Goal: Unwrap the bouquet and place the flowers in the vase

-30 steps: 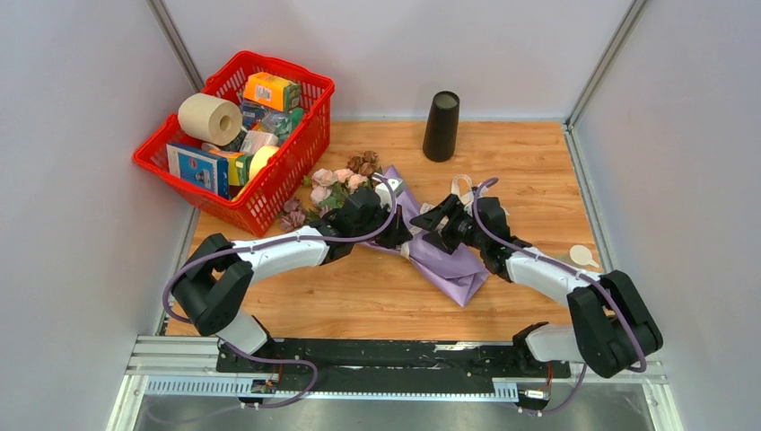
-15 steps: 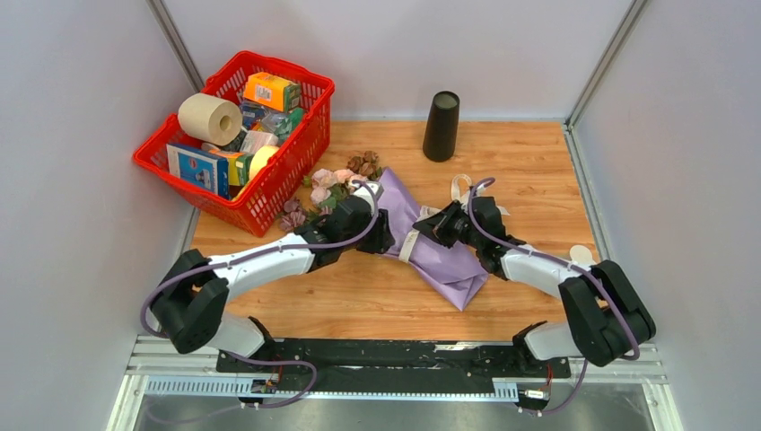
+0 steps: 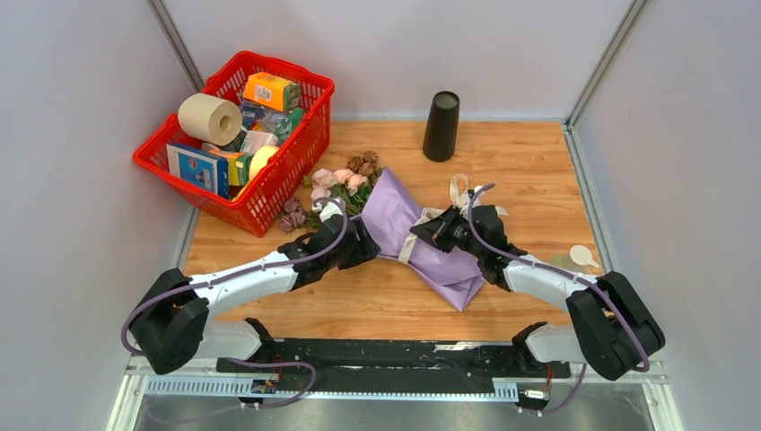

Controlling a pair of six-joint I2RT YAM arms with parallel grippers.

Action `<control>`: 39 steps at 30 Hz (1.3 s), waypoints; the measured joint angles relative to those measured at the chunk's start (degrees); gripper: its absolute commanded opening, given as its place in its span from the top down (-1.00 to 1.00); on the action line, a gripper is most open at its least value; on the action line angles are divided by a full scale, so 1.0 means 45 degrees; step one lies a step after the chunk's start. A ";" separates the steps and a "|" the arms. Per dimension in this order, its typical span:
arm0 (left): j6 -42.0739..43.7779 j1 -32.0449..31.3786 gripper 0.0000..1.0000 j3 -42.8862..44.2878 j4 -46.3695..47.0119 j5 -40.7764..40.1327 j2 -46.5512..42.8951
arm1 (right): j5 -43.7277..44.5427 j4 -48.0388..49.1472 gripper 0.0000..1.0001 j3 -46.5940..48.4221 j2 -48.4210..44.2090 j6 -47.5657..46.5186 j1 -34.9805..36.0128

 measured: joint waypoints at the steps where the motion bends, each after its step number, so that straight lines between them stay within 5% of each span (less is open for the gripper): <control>1: -0.0282 0.0000 -0.45 -0.0044 0.0117 0.0010 -0.0019 | 0.0029 0.0019 1.00 0.0000 -0.0015 -0.0039 0.0068; 10: -0.3094 0.0068 -0.48 -0.1666 0.1841 -0.0049 -0.0729 | 0.0136 0.0316 1.00 -0.0034 -0.0044 -0.0175 0.0457; 24: -0.4337 0.0903 -0.31 -0.2739 0.5372 0.0729 0.1146 | 0.0219 0.0398 1.00 -0.0097 -0.0209 -0.0228 0.0704; 28: -0.4493 0.0908 0.20 -0.2735 0.6081 0.0835 0.1855 | 0.0219 0.0398 1.00 -0.0097 -0.0209 -0.0228 0.0816; 30: -0.4561 0.0923 0.67 -0.2735 0.6319 0.0855 0.2059 | 0.0219 0.0369 1.00 -0.0087 -0.0209 -0.0253 0.0899; 32: -0.4561 0.0981 0.94 -0.2735 0.6674 0.0879 0.2225 | 0.0228 0.0141 1.00 0.0019 -0.0209 -0.0452 0.0923; 39: -0.4546 0.1093 1.00 -0.2909 0.7427 0.0869 0.2370 | 0.0733 -0.2288 1.00 0.1681 -0.0884 -0.1982 0.0529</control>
